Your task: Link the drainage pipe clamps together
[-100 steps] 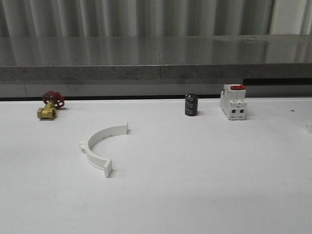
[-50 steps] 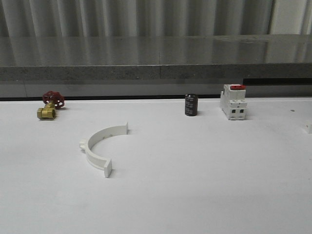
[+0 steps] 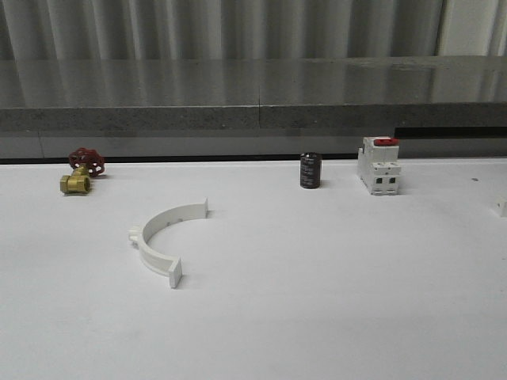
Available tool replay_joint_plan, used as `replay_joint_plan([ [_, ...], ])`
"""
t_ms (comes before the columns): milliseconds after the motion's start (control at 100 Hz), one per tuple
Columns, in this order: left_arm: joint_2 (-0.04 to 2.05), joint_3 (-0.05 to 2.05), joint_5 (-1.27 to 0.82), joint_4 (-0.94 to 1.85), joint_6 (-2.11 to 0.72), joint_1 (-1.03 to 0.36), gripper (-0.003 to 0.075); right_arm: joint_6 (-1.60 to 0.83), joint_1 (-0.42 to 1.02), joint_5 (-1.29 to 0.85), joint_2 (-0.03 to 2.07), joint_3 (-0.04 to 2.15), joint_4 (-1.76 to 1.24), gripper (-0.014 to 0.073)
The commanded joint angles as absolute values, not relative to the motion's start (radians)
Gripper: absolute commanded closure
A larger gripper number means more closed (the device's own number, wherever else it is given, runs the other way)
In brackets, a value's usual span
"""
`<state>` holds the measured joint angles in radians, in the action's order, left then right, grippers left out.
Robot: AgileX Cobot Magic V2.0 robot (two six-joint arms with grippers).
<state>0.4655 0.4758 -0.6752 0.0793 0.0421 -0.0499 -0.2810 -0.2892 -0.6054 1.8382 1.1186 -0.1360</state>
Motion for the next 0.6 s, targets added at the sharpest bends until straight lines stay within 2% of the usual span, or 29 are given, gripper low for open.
replay_joint_plan([
  [0,0.469,0.503,-0.608,0.092,0.042,-0.049,0.0741,-0.303,-0.296,-0.597,1.825,1.171,-0.143,0.0166],
  [110,0.469,0.503,-0.608,0.092,0.042,-0.049,0.0741,-0.303,-0.296,-0.624,1.843,1.183,-0.143,0.0168],
  [220,0.469,0.503,-0.608,0.092,0.042,-0.049,0.0741,-0.303,-0.296,-0.644,1.843,1.183,-0.144,0.0212],
  [340,0.469,0.503,-0.608,0.092,0.042,-0.049,0.0741,-0.303,-0.296,-0.671,1.843,1.183,-0.159,0.0305],
  [520,0.469,0.503,-0.608,0.092,0.042,-0.049,0.0741,-0.297,-0.296,-0.682,1.843,1.183,-0.163,0.0490],
  [590,0.469,0.503,-0.608,0.092,0.042,-0.049,0.0741,-0.297,-0.296,-0.681,1.843,1.183,-0.163,0.0514],
])
